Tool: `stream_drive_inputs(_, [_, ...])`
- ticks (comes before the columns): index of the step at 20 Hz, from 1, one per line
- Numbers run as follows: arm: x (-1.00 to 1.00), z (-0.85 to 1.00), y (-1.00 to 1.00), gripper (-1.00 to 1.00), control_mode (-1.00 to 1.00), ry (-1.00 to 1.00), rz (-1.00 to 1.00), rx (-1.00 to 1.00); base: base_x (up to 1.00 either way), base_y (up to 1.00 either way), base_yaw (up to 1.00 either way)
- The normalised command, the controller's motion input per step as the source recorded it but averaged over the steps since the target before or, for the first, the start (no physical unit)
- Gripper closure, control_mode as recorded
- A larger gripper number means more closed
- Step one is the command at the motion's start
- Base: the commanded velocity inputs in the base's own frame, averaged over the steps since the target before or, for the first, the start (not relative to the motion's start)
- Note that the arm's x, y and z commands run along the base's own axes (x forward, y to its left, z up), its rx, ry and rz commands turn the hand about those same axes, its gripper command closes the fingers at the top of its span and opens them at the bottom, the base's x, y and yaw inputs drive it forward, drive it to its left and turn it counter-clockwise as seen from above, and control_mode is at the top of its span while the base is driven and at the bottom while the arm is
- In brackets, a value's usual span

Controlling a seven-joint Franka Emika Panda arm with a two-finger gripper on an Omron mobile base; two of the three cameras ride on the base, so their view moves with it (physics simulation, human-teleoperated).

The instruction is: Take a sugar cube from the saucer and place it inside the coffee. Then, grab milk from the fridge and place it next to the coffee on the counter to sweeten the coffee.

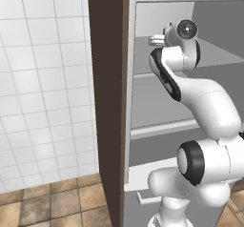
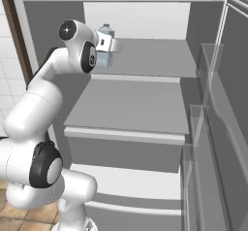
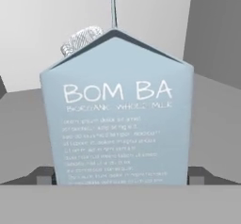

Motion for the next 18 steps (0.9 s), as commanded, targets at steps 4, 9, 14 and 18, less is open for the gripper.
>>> stream_drive_inputs(4, [0.00, 0.00, 0.00, 1.00, -1.00, 0.00, 0.00, 0.00, 0.00, 0.00, 0.00])
stream_drive_inputs(9, [-0.02, 0.00, 0.00, 1.00, -1.00, 0.00, 0.00, 0.00, 0.00, 0.00, 0.00])
stream_drive_inputs(14, [-0.69, 0.17, 0.00, 1.00, -1.00, -0.04, 0.00, 0.00, 0.00, 0.00, 0.00])
stream_drive_inputs(18, [-1.00, 0.51, 0.00, 1.00, -1.00, -0.17, 0.00, 0.00, 0.00, 0.00, 0.00])
